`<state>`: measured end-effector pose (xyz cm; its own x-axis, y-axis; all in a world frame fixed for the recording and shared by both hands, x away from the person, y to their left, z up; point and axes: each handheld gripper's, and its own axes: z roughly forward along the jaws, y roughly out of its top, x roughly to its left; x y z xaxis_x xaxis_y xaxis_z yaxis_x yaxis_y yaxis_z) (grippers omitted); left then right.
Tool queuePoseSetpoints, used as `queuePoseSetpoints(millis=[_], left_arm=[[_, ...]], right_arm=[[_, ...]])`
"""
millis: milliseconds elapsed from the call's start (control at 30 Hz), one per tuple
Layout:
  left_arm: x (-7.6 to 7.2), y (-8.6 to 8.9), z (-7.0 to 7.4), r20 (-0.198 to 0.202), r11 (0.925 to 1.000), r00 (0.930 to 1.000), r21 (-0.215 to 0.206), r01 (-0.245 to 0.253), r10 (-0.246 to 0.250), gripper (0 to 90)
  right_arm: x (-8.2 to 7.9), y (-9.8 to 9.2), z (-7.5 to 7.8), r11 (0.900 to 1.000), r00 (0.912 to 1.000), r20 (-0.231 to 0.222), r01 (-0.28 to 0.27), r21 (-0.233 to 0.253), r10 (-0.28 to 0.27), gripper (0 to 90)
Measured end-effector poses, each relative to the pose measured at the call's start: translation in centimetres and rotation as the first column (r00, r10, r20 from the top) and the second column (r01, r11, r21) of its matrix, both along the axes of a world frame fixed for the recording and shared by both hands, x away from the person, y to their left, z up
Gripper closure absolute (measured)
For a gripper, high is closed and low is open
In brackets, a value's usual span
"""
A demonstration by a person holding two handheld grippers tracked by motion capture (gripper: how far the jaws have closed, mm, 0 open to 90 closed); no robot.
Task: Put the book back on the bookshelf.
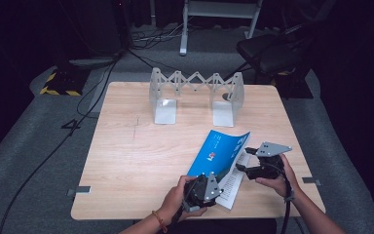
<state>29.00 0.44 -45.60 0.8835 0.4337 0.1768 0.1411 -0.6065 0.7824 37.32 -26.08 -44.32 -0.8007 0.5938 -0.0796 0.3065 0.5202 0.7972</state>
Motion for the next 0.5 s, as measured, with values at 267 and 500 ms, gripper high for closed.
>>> queuePoseSetpoints(millis=[267, 500], left_arm=[[1.5, 3.2, 1.4, -0.019, 0.9987, 0.9997, -0.05, 0.013, -0.014, 75.6], [2.9, 6.5, 1.7, -0.043, 0.9978, 0.9978, -0.046, 0.048, -0.05, 75.2]], right_arm=[[-0.4, -1.6, -0.2, 0.998, 0.9993, -0.019, -0.03, 0.052, 0.031, 29.6], [-1.3, -1.6, 1.5, 0.988, 0.9912, 0.06, -0.123, 0.091, 0.118, 35.3]])
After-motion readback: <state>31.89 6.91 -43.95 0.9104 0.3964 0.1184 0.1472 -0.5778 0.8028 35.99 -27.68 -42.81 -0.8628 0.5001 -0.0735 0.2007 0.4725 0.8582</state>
